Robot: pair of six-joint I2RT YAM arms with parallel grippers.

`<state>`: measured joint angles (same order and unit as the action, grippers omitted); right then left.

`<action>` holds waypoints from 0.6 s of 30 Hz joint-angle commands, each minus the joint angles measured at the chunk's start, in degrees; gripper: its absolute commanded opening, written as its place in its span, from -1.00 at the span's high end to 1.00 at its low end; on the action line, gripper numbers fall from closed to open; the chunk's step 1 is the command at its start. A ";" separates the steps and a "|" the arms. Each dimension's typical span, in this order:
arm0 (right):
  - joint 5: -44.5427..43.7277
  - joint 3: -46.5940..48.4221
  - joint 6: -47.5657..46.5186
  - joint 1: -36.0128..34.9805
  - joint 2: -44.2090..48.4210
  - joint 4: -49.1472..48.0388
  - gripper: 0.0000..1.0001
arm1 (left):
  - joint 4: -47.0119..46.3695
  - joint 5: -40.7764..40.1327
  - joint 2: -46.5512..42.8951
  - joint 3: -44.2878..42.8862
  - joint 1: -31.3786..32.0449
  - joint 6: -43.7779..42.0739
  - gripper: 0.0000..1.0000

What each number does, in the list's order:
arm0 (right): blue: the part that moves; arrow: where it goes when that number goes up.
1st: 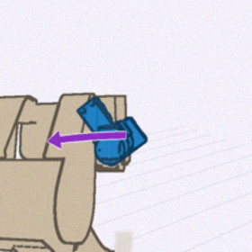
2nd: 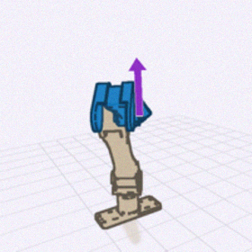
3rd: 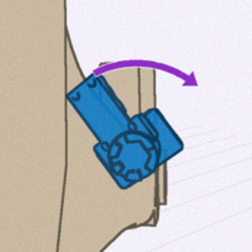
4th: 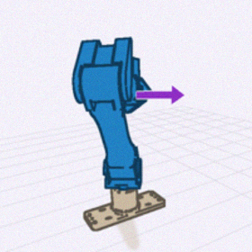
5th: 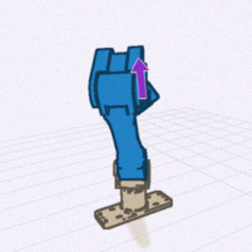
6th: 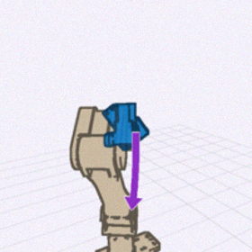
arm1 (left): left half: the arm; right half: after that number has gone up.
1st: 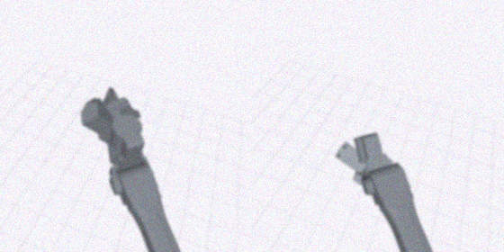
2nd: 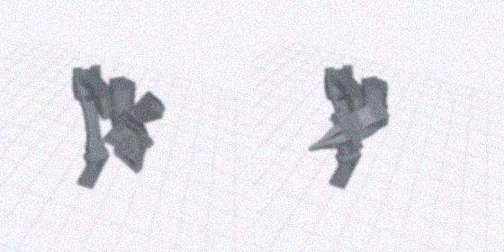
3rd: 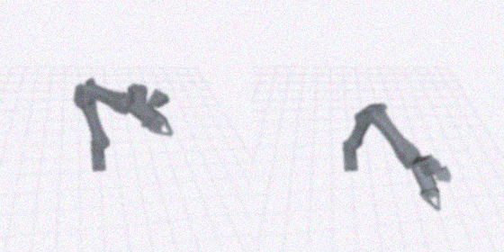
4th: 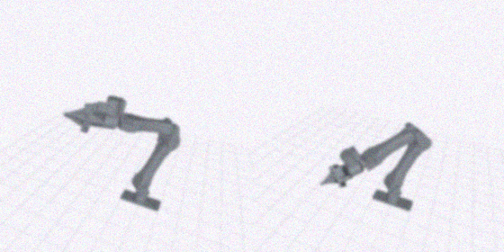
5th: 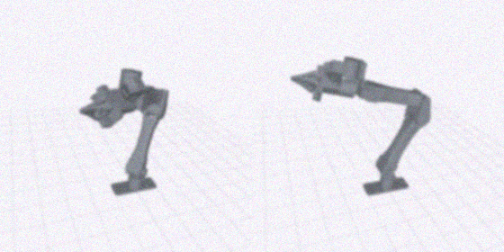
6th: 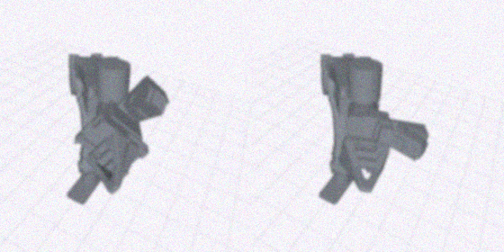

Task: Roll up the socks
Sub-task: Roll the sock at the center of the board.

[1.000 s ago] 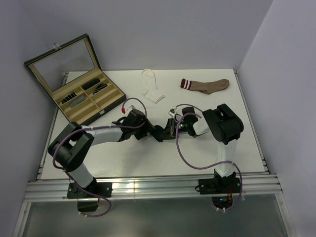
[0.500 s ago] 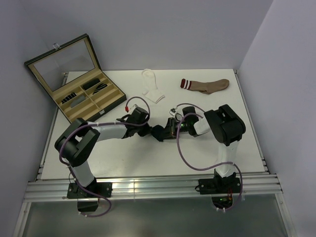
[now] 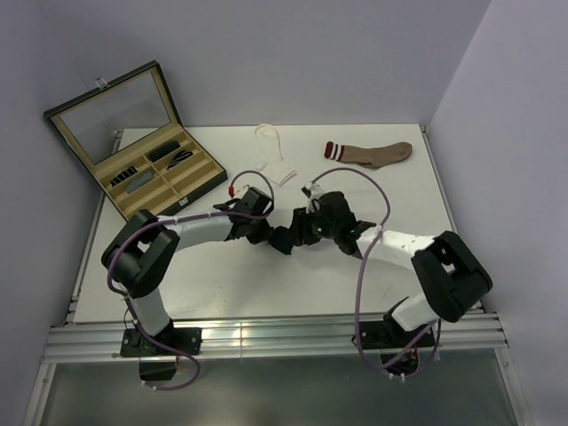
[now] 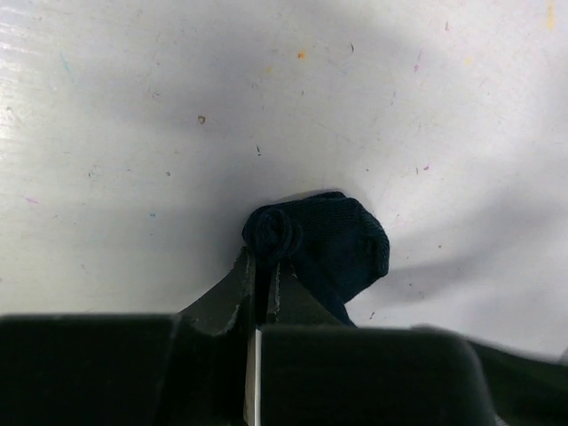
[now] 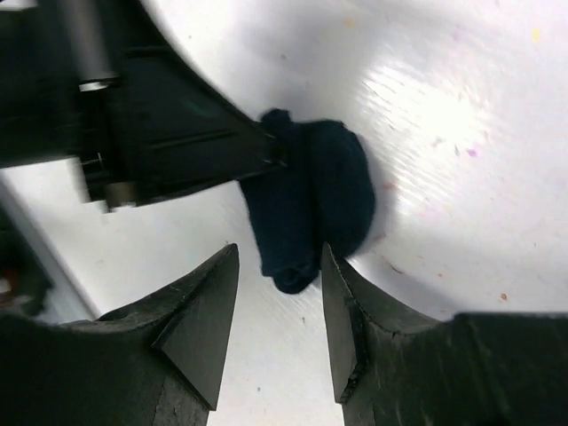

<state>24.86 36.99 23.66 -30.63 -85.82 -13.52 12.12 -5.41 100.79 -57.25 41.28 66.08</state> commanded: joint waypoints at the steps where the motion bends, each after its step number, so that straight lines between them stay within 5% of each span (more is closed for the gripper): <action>1: -18.59 -0.52 -8.01 -7.74 4.52 2.53 0.00 | 4.40 -0.48 1.77 -2.77 0.30 -2.01 0.99; 9: -33.98 0.62 -15.39 -19.10 2.51 -1.07 -0.05 | 5.46 0.22 2.21 -4.18 0.30 -2.19 0.99; 18: -36.73 3.78 -17.86 -23.24 -5.23 -0.72 -0.05 | 5.37 0.93 2.57 -4.36 0.30 -2.10 0.99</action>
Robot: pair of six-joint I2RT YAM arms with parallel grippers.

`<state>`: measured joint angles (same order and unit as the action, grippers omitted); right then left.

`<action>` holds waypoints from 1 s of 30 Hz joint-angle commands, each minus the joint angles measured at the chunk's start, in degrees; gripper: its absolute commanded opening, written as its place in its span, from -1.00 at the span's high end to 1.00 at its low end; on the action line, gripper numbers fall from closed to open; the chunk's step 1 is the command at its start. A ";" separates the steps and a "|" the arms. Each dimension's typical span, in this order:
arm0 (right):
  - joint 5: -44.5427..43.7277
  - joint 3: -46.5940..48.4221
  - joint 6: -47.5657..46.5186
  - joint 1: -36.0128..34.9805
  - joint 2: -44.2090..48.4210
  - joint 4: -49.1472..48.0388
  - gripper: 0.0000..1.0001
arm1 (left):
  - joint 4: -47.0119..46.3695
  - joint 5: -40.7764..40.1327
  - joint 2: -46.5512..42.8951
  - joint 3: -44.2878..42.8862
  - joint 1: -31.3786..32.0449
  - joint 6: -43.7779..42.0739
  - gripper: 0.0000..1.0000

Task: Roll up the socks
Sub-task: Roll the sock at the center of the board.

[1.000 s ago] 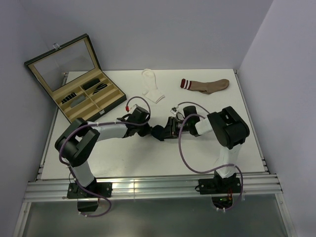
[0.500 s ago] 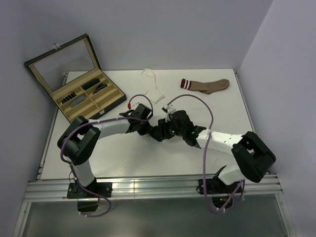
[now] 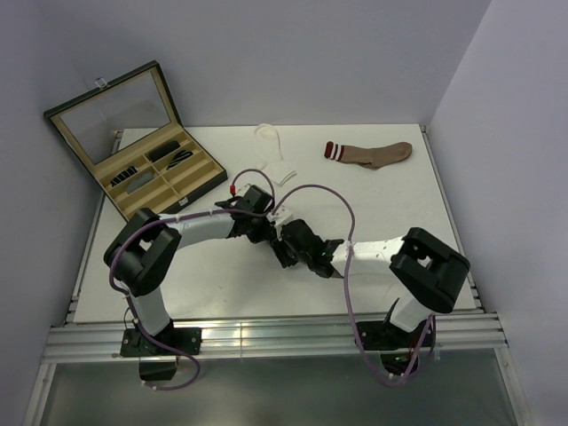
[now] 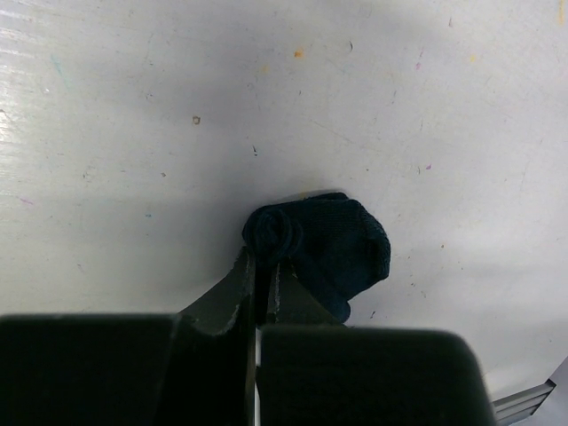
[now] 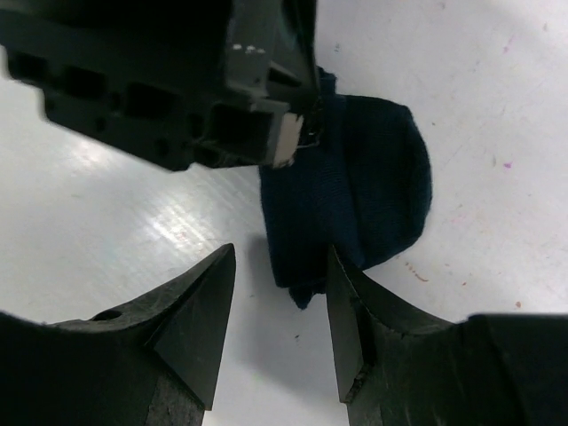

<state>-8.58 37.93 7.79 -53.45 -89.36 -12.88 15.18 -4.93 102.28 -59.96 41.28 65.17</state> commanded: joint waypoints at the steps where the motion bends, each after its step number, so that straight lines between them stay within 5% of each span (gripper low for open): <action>1: -4.33 3.11 -2.17 -0.69 -2.39 -1.09 -0.05 | 2.14 0.45 1.17 -1.65 0.21 -1.18 0.99; 9: -6.89 5.57 -0.94 -1.22 -8.10 2.60 0.20 | 1.70 0.62 0.47 -1.47 0.30 -1.80 0.95; 14: -4.18 5.13 0.82 0.09 -7.93 3.74 0.98 | 0.64 -0.08 -0.85 -0.95 0.21 -2.41 0.68; 21: 13.74 5.22 4.24 7.56 -6.70 6.38 1.00 | -2.17 -1.48 -5.24 2.65 -0.58 -1.27 -0.02; 30: 38.18 7.68 8.46 16.53 -10.83 8.23 1.00 | -5.86 -3.94 -10.69 7.93 -1.29 2.24 -0.49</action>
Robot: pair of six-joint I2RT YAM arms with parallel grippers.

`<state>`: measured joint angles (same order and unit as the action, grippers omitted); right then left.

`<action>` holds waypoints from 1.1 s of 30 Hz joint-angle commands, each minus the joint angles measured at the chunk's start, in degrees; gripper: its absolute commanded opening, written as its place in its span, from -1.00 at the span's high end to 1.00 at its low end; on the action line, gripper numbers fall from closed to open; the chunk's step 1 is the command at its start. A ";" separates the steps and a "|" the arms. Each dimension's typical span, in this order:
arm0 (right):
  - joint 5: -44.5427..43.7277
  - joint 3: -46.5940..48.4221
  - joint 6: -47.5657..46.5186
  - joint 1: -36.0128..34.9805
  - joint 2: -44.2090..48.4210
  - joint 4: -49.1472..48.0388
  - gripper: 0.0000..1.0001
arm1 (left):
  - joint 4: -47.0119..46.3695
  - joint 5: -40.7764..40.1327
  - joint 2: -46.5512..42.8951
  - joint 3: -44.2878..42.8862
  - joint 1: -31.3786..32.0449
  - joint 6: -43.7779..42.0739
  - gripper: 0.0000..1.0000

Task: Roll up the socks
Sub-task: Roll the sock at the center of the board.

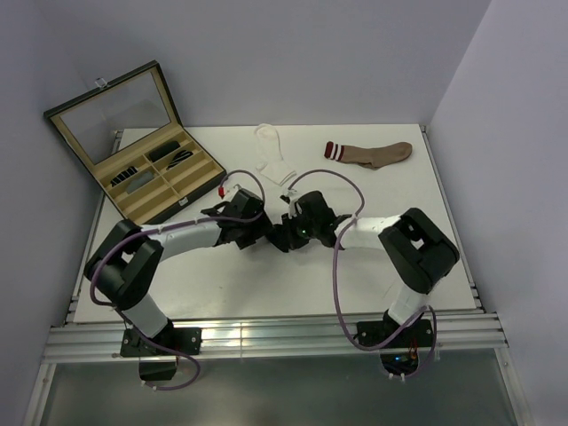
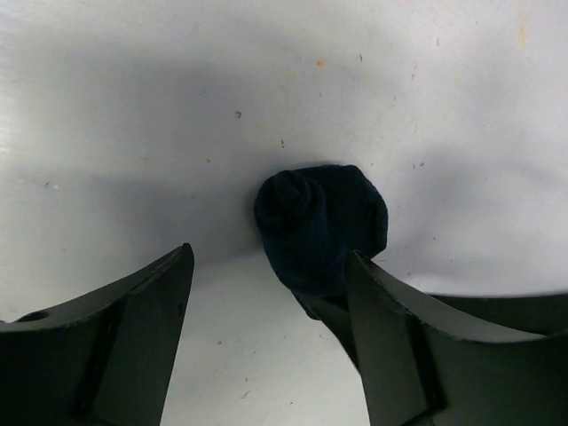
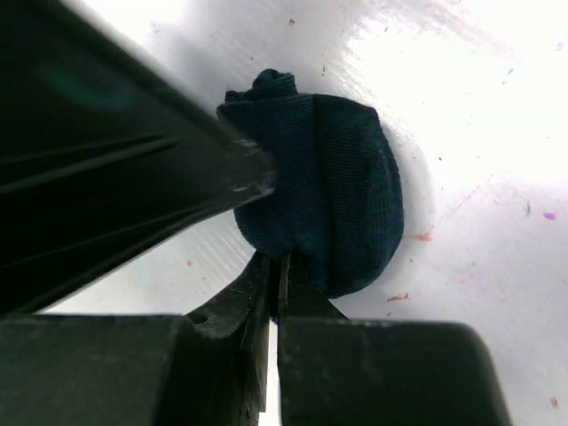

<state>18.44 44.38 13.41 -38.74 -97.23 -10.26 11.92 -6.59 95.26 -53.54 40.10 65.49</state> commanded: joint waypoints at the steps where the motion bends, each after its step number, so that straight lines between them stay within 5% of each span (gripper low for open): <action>1: 13.18 1.58 3.37 2.44 -3.49 5.60 1.00 | -2.87 -2.72 -4.20 2.12 -0.11 2.53 -0.51; 9: 31.55 2.47 14.61 10.26 -10.86 -0.71 1.00 | -9.55 -1.85 -8.07 8.27 -0.11 3.32 -0.52; 16: 38.33 2.64 22.01 14.66 -16.40 -6.34 1.00 | -10.08 -0.44 -6.06 7.84 0.24 3.24 -0.48; 28: 38.17 4.57 23.94 16.15 -19.92 -4.77 1.00 | -9.55 0.09 -0.70 5.64 1.30 3.94 -0.30; 33: 37.73 4.58 24.21 16.07 -19.67 -5.12 1.00 | -7.79 0.09 2.02 4.59 1.39 4.38 -0.02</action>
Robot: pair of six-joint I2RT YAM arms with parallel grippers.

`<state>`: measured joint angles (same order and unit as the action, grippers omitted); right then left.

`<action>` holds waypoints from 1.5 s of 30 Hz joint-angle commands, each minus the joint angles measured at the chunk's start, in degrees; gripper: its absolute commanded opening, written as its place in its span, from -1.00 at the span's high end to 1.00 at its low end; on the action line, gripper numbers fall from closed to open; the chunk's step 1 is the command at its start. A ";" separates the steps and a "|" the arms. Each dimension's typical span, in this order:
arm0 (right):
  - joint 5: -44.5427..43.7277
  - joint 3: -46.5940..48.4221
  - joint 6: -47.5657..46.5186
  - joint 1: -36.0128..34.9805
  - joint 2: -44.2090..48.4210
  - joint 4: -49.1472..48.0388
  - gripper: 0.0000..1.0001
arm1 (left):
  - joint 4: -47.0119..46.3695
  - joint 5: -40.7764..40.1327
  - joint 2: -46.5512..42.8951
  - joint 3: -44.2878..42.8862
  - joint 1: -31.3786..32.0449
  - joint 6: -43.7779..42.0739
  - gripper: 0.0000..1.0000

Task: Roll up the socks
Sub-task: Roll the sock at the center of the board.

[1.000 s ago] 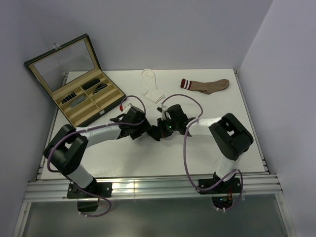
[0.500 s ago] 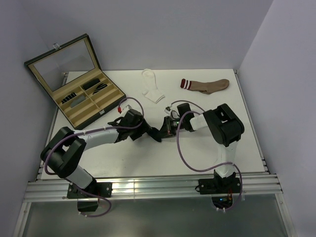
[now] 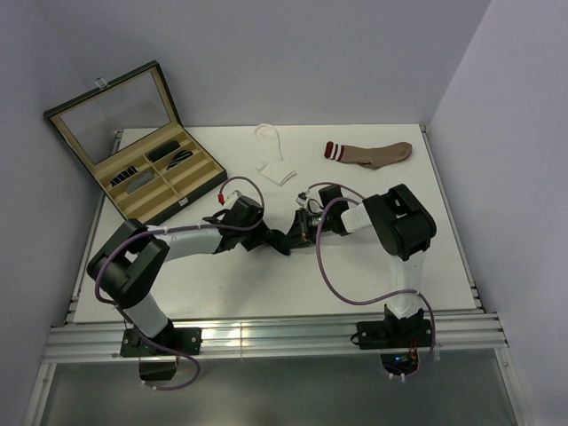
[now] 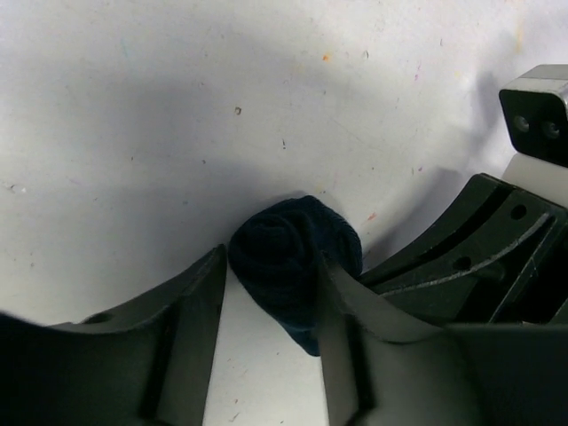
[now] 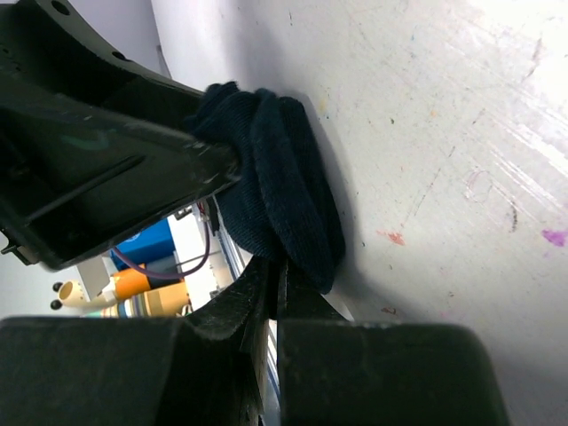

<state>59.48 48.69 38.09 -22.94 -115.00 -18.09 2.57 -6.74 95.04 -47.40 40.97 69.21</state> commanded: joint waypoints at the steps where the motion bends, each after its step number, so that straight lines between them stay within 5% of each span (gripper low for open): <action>1: -3.50 0.09 -0.90 0.26 -1.29 2.97 1.00 | 2.00 0.24 2.51 -1.73 0.43 0.66 0.04; 5: -5.95 -0.78 -4.23 0.18 1.35 5.16 0.85 | 4.28 0.15 4.09 -3.75 0.60 0.05 0.38; 8: -9.20 -2.10 -6.78 -0.09 4.42 6.57 0.61 | 5.60 0.24 4.71 -4.72 0.51 -0.74 0.88; 11: -13.77 -3.85 -10.12 -0.79 8.55 7.98 0.33 | 6.92 0.50 4.97 -5.77 0.51 -1.88 0.99; 14: -20.86 -5.44 -13.81 -2.28 14.00 10.08 0.14 | 8.32 0.59 5.06 -7.00 0.60 -3.20 0.99; 24: -52.41 -8.96 -24.37 -14.84 30.00 11.59 0.07 | 13.51 1.20 5.76 -11.40 0.60 -6.98 0.99; 37: -66.42 -9.40 -33.34 -28.99 29.40 4.38 0.03 | 15.63 2.87 7.70 -13.95 0.51 -8.48 0.99; 45: -70.37 -6.41 -35.01 -31.03 22.38 6.30 0.04 | 15.63 3.32 7.88 -14.21 0.51 -8.74 0.99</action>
<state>-7.29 40.14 5.10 -53.34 -89.47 -11.75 16.03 -3.90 102.17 -60.05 41.12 62.00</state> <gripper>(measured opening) 0.481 0.067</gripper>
